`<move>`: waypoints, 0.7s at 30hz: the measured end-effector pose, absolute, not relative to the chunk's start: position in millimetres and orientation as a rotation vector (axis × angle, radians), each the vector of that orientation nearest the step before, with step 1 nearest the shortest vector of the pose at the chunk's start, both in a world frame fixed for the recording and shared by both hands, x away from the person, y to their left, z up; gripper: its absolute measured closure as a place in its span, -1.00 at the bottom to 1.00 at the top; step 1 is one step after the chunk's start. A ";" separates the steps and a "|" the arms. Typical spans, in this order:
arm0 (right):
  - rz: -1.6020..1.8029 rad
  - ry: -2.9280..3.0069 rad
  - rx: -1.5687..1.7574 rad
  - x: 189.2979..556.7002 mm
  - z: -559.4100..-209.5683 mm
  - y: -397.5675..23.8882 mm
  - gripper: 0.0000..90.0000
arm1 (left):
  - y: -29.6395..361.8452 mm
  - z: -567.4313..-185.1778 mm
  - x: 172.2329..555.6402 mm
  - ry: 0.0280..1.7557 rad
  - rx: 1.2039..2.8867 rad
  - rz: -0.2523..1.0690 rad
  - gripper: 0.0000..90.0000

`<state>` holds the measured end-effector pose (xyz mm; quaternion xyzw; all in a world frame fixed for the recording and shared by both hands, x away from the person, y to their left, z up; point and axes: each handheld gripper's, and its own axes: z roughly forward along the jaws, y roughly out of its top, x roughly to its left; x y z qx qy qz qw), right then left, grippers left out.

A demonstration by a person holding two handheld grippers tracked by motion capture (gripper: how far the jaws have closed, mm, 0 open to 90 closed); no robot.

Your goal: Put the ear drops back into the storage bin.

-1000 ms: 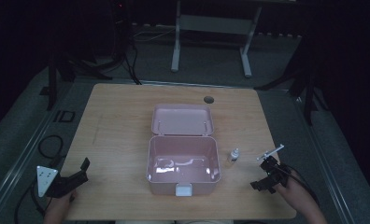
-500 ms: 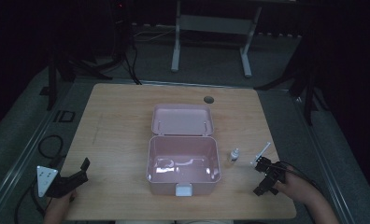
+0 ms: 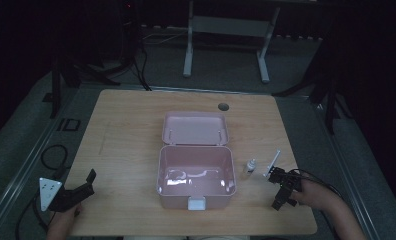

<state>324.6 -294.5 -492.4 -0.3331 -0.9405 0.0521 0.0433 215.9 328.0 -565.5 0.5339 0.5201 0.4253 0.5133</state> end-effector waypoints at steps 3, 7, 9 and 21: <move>0.123 -2.883 -1.025 329.8 -488.7 -292.5 -0.70 | 328.0 -565.5 215.9 1.250 1.284 1.022 -0.99; 0.111 -2.876 -1.026 338.7 -486.1 -288.2 -0.70 | 328.1 -565.5 215.9 1.249 1.285 1.022 -0.99; 0.109 -2.878 -1.021 342.5 -485.2 -284.5 -0.71 | 328.0 -565.5 215.9 1.249 1.285 1.021 -0.99; 0.061 -2.903 -1.070 371.0 -479.2 -264.4 -0.72 | 328.3 -565.5 216.0 1.247 1.288 1.018 -0.99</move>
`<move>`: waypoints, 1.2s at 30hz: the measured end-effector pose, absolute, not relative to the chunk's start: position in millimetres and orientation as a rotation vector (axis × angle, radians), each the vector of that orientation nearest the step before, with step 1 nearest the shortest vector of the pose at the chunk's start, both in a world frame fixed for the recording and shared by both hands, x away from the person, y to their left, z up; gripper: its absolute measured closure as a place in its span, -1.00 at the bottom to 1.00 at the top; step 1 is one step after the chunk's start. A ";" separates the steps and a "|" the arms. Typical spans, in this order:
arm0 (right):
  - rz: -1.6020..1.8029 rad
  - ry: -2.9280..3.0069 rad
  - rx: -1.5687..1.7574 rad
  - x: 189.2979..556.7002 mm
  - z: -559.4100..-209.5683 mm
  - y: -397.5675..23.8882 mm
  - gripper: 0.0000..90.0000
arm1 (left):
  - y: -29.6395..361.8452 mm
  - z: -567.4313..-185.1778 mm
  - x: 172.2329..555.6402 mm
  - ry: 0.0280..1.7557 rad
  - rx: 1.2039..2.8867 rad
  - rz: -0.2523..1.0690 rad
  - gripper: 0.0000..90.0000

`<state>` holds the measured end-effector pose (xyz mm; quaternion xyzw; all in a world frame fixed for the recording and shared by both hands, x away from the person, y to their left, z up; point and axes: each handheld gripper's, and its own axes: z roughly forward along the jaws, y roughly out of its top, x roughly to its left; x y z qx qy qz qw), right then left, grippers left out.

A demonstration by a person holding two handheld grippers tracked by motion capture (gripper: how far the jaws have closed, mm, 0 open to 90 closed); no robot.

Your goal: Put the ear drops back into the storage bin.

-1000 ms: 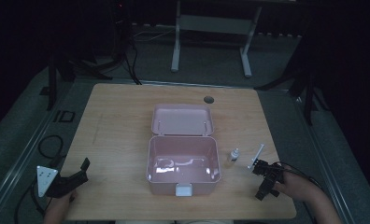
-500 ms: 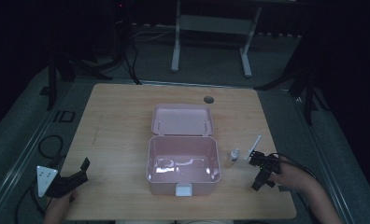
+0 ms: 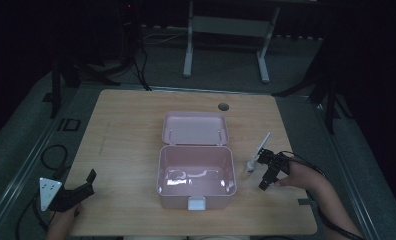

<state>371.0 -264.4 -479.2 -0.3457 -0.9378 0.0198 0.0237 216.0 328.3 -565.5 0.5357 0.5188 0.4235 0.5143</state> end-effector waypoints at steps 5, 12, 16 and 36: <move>0.015 -2.904 -1.089 382.6 -474.8 -256.2 -0.71 | 328.3 -565.5 216.1 1.246 1.288 1.017 -0.99; -0.013 -2.888 -1.108 397.7 -475.5 -246.2 -0.67 | 328.4 -565.5 216.0 1.245 1.291 1.017 -0.99; -0.022 -2.882 -1.101 405.3 -478.0 -240.9 -0.64 | 328.4 -565.4 216.0 1.245 1.292 1.016 -0.99; 0.035 -2.854 -1.087 424.6 -505.3 -222.1 -0.03 | 328.5 -565.5 215.9 1.244 1.292 1.016 -0.99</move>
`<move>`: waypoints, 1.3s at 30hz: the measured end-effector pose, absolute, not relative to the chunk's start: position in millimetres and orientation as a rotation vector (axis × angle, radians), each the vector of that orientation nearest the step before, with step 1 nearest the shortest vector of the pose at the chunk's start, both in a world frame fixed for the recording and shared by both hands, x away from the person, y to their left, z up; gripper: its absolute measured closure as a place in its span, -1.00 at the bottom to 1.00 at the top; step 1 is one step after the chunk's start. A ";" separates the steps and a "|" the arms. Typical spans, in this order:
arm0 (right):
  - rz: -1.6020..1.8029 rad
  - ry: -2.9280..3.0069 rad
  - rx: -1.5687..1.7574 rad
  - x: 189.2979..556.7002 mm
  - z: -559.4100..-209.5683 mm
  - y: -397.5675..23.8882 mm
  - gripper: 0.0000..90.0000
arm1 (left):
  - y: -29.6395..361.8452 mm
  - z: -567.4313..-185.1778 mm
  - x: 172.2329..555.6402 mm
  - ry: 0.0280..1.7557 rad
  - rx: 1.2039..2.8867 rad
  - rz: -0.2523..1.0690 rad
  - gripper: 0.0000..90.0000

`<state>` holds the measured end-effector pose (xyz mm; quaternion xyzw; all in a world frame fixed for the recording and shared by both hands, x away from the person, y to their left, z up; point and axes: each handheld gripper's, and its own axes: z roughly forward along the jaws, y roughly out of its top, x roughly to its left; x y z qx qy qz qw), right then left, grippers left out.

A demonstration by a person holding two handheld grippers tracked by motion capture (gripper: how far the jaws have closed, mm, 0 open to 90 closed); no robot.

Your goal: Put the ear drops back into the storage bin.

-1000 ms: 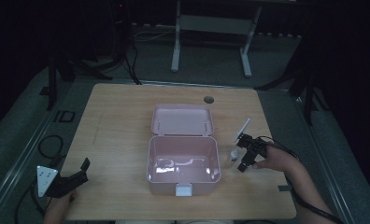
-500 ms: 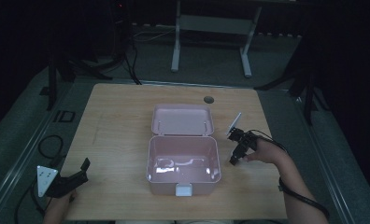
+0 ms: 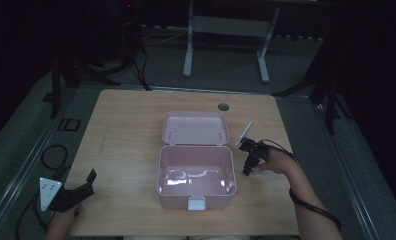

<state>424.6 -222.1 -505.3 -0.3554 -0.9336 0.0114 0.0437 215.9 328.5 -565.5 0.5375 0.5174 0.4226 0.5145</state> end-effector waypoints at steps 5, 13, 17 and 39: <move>0.062 -2.861 -1.076 424.4 -507.2 -221.4 0.16 | 328.6 -565.5 216.0 1.244 1.292 1.014 -0.99; 0.087 -2.931 -0.992 421.0 -505.6 -218.8 0.32 | 328.5 -565.5 216.0 1.244 1.292 1.015 -0.99; 0.079 -2.986 -0.879 416.4 -503.5 -218.9 0.32 | 328.4 -565.5 216.1 1.244 1.289 1.014 -0.99; 0.017 -3.093 -0.319 380.0 -494.6 -232.3 0.32 | 328.3 -565.4 216.4 1.247 1.292 1.015 -0.99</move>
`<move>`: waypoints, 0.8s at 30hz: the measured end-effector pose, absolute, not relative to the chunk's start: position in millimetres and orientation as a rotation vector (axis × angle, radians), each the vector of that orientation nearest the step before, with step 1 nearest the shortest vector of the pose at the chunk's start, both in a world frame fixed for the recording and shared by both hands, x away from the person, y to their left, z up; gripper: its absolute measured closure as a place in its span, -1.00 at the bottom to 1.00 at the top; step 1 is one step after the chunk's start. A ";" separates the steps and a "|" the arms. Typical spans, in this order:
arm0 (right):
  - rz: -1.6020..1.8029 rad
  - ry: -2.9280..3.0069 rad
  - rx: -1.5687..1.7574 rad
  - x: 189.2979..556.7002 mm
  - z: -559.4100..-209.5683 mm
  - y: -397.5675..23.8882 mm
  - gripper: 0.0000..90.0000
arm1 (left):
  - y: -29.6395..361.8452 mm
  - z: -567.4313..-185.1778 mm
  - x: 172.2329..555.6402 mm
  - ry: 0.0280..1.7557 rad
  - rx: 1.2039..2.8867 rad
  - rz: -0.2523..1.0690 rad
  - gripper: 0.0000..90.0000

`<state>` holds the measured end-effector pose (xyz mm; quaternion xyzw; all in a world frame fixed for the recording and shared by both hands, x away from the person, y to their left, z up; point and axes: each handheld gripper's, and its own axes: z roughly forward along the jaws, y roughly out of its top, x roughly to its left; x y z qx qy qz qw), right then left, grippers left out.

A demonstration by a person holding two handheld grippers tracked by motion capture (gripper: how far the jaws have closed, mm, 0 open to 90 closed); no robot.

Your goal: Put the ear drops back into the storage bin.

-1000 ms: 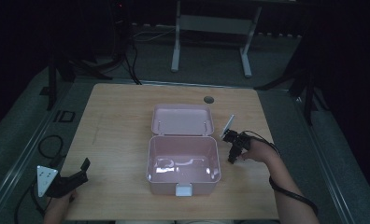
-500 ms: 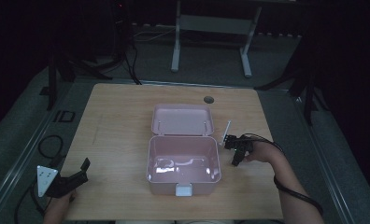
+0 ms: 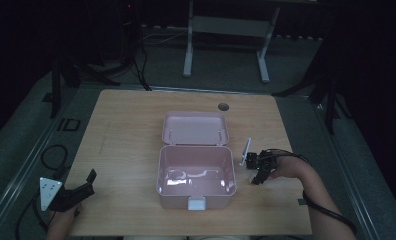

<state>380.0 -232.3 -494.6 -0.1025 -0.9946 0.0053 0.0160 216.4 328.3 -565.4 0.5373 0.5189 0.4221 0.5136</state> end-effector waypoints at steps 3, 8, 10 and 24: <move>0.045 -3.110 -0.213 370.8 -495.9 -232.2 0.32 | 328.1 -565.4 216.3 1.248 1.291 1.016 -0.99; 0.087 -3.116 -0.091 358.4 -495.2 -231.5 0.32 | 328.2 -565.4 216.4 1.250 1.290 1.016 -0.99; 0.101 -3.132 -0.048 352.8 -494.3 -230.5 0.32 | 328.2 -565.3 216.4 1.250 1.291 1.016 -0.99; 0.119 -3.150 0.121 331.9 -488.1 -224.1 0.32 | 328.1 -565.3 216.4 1.248 1.293 1.016 -0.99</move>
